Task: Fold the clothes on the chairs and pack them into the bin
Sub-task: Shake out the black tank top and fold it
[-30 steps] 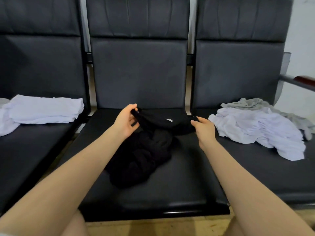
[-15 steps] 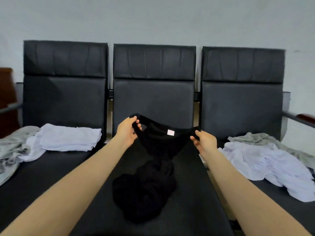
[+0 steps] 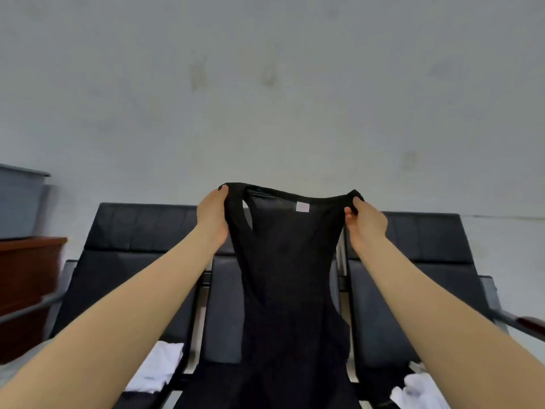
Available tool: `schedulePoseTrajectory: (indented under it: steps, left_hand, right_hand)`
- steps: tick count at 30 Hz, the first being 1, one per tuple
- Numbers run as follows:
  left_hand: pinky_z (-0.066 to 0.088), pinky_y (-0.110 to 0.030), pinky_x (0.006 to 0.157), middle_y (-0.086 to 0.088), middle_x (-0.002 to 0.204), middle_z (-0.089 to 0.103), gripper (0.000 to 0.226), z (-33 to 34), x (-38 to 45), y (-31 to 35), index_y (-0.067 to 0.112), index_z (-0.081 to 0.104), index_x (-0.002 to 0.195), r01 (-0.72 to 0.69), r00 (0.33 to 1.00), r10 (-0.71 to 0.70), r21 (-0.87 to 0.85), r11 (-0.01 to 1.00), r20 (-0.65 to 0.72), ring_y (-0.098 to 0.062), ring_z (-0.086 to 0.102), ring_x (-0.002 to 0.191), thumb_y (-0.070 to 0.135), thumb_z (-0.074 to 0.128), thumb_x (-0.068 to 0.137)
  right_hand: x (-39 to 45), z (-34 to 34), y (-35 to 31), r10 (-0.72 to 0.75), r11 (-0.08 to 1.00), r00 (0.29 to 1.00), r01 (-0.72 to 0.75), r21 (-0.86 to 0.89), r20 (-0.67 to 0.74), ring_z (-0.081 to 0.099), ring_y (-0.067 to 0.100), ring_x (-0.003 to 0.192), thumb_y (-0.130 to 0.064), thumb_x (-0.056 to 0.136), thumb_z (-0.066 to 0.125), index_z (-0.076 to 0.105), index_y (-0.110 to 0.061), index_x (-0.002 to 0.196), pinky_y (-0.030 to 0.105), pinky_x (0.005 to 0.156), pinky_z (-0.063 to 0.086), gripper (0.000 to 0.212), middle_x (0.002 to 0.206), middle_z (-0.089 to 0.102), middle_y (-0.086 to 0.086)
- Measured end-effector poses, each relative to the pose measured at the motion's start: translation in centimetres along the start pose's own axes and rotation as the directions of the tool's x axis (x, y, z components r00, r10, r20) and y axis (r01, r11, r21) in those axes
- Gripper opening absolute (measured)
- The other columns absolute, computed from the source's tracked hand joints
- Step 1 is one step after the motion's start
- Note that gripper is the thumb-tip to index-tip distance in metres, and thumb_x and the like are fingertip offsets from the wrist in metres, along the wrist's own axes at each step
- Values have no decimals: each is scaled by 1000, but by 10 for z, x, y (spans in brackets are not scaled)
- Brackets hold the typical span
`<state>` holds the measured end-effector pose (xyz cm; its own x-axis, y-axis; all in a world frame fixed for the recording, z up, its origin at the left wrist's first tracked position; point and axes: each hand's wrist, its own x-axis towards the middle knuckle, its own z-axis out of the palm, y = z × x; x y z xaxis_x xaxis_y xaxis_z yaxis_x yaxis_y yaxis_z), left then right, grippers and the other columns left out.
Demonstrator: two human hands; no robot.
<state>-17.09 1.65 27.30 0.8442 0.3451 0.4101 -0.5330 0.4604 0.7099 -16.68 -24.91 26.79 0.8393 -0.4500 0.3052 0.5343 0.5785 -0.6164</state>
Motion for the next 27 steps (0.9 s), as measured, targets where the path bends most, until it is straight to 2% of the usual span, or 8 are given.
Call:
schedulePoseTrajectory:
  steps: [2, 7, 10, 13, 17, 22, 24, 27]
  left_hand:
    - [53, -24, 63, 5, 75, 73, 18, 11, -8, 28, 18, 72, 79, -95, 995, 96, -20, 995, 33, -11, 68, 72, 19, 59, 92]
    - [54, -25, 64, 3, 70, 72, 21, 32, -37, 76, 18, 71, 71, -150, 986, 146, 36, 988, 84, -14, 68, 69, 20, 61, 90]
    - [53, -22, 58, 5, 63, 70, 21, 37, -52, 90, 16, 69, 70, -159, 986, 158, 17, 987, 55, -11, 66, 61, 19, 62, 89]
    - [54, -23, 61, 4, 68, 72, 14, 43, -64, 105, 15, 70, 75, -173, 984, 174, -19, 985, 28, -12, 68, 68, 18, 65, 88]
    - [56, -32, 83, -6, 91, 72, 7, 65, -73, 139, 10, 70, 88, -201, 977, 209, -134, 970, 47, -22, 69, 89, 16, 66, 89]
    - [58, -31, 79, -3, 86, 72, 7, 89, -65, 168, 12, 70, 84, -268, 958, 280, -173, 948, 52, -19, 70, 82, 17, 68, 87]
    - [57, -29, 79, -3, 87, 71, 8, 90, -58, 163, 11, 68, 81, -259, 963, 264, -100, 961, 47, -19, 68, 82, 16, 67, 87]
    - [54, -25, 69, -3, 83, 66, 13, 75, -41, 124, 11, 64, 76, -177, 984, 178, 52, 983, -4, -18, 63, 77, 14, 65, 88]
  right_hand:
    - [-9, 15, -29, -108, 994, 993, 109, -30, 47, 55, 9, 56, -6, 93, 57, 58, -8, 71, 15, 51, 47, 22, 70, 57, 3]
    - [-40, 32, -80, -246, 856, 949, 308, -415, 197, 48, 12, 54, -12, 93, 55, 57, -14, 70, 22, 50, 41, 24, 65, 52, 2]
    - [-54, 33, -97, -271, 820, 945, 327, -470, 185, 46, 13, 54, -13, 93, 54, 59, -11, 78, 24, 50, 39, 16, 64, 52, 3]
    - [-63, 38, -113, -258, 841, 952, 305, -446, 165, 47, 11, 50, -11, 94, 53, 60, -10, 86, 22, 46, 39, 11, 68, 54, 2]
    - [-72, 58, -139, -208, 946, 965, 239, -218, 158, 56, 7, 50, -8, 95, 54, 59, -9, 89, 15, 44, 44, 8, 78, 61, 4]
    - [-72, 86, -157, -200, 975, 956, 172, 142, 214, 58, 12, 51, 3, 92, 57, 59, 0, 79, 16, 51, 49, 14, 77, 62, 11]
    - [-66, 88, -152, -199, 977, 956, 176, 118, 217, 58, 11, 48, 4, 91, 56, 58, 0, 77, 15, 47, 46, 15, 75, 62, 10]
    - [-43, 72, -118, -122, 989, 985, 131, -68, 126, 56, 8, 44, 2, 93, 54, 54, -4, 74, 14, 40, 41, 19, 72, 60, 8]
